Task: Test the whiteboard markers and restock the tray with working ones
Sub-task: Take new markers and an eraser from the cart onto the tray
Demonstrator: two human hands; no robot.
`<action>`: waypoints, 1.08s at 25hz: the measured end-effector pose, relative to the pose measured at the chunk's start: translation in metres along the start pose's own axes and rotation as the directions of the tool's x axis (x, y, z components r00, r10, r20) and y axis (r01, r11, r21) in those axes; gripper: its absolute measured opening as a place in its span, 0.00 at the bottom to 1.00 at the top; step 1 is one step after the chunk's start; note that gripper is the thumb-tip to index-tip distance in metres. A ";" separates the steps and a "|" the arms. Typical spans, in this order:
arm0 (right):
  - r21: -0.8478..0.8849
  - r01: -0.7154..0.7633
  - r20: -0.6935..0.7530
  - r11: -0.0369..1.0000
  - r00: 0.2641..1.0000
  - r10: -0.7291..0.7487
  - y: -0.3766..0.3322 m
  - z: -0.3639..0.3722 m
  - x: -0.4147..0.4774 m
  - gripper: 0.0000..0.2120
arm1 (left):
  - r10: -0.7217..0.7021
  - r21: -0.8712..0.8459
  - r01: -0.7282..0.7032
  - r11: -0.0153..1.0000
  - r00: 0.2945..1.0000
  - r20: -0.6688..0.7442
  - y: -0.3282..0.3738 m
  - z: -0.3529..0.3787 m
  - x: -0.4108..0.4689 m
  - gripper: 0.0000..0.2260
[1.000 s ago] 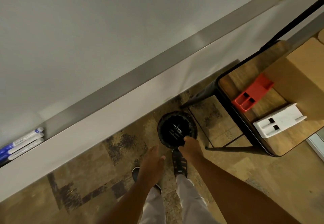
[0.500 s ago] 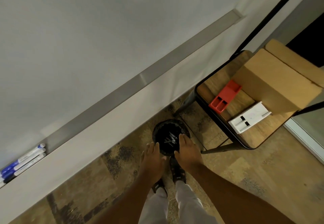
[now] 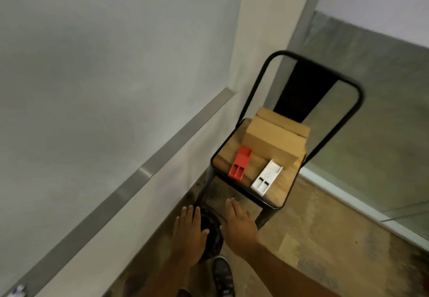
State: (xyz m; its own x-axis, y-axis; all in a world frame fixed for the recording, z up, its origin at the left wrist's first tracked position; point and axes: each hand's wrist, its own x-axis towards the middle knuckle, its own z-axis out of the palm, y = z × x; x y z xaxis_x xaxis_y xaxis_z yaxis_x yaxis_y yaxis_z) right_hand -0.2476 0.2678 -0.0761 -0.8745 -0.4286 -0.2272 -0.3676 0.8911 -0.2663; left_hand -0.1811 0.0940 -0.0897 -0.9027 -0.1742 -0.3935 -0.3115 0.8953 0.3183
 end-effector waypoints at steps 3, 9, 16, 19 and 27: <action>-0.027 -0.077 -0.123 0.997 0.990 0.074 0.013 -0.044 0.007 0.39 | 0.115 -0.023 -0.117 0.993 0.990 -0.082 0.027 -0.039 0.018 0.33; 0.198 -0.278 -0.286 0.940 0.901 0.327 0.077 -0.133 0.040 0.35 | 0.188 -0.207 -0.224 0.952 0.966 -0.179 0.102 -0.115 0.068 0.30; 0.317 -0.358 -0.311 0.878 0.836 0.453 0.166 -0.184 0.096 0.33 | 0.140 -0.455 -0.213 0.865 0.972 -0.188 0.198 -0.168 0.155 0.18; 0.314 -0.323 -0.279 0.893 0.867 0.412 0.191 -0.186 0.111 0.36 | 0.150 -0.478 -0.196 0.856 0.980 -0.132 0.223 -0.177 0.183 0.18; 0.508 -0.285 -0.327 0.813 0.809 0.488 0.203 -0.204 0.122 0.35 | 0.042 -0.609 -0.108 0.786 0.992 -0.121 0.243 -0.184 0.206 0.20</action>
State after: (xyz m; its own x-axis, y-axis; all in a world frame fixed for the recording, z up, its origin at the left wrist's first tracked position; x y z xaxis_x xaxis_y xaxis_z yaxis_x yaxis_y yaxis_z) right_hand -0.4934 0.4269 0.0333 -0.9906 0.1367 -0.0075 0.1110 0.7703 -0.6279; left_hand -0.4971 0.2005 0.0649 -0.9444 -0.1845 -0.2721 -0.3280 0.4730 0.8177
